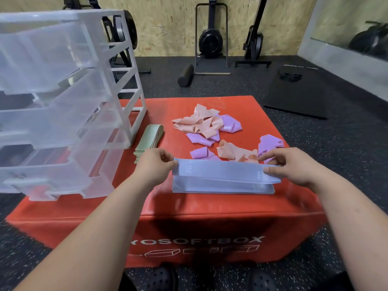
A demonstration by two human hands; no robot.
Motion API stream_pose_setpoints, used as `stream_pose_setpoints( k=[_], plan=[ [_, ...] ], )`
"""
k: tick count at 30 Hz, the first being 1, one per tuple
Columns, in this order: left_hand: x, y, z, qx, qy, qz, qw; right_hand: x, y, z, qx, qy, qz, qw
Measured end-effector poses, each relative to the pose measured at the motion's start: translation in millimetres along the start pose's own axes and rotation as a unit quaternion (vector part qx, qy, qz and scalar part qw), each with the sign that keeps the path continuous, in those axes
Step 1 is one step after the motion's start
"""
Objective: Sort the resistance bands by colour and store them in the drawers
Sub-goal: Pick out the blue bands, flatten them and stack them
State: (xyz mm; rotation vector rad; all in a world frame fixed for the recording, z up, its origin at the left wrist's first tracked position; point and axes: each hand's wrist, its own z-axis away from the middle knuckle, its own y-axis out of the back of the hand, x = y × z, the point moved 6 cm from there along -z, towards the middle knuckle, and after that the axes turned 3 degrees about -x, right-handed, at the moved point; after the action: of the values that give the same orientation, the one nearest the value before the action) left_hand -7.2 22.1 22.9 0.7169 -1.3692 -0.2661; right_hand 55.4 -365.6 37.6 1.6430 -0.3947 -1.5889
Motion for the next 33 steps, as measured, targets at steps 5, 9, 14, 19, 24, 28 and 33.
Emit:
stream_pose_setpoints(
  k=[5, 9, 14, 19, 24, 28, 33],
  plan=[
    [-3.9, -3.2, 5.5, -0.024, 0.006, -0.091, 0.996, 4.2, -4.8, 0.3, 0.022, -0.019, 0.009, 1.0],
    [-2.4, -5.7, 8.6, -0.028, -0.005, -0.112, 0.993, 2.2, -6.3, 0.8, 0.047, -0.029, 0.053, 0.997],
    [-3.0, -5.7, 9.3, -0.029, -0.008, -0.12, 0.992, 3.9, -7.3, 3.8, 0.048, -0.06, 0.07, 0.995],
    [-4.0, -10.8, 9.9, -0.033, -0.028, -0.149, 0.988, 4.1, -11.0, 3.9, 0.048, -0.072, 0.104, 0.991],
    [-4.0, -16.7, 10.4, -0.026, -0.059, -0.21, 0.976, 6.7, -19.5, -0.4, 0.037, -0.058, 0.152, 0.986],
    [-5.7, -19.7, 9.1, -0.03, -0.086, -0.267, 0.959, 5.3, -23.8, -1.2, 0.025, -0.055, 0.213, 0.975],
    [3.5, -28.8, 10.7, -0.089, -0.192, -0.279, 0.937, -9.4, -26.3, 1.4, 0.001, -0.027, 0.246, 0.969]
  ],
)
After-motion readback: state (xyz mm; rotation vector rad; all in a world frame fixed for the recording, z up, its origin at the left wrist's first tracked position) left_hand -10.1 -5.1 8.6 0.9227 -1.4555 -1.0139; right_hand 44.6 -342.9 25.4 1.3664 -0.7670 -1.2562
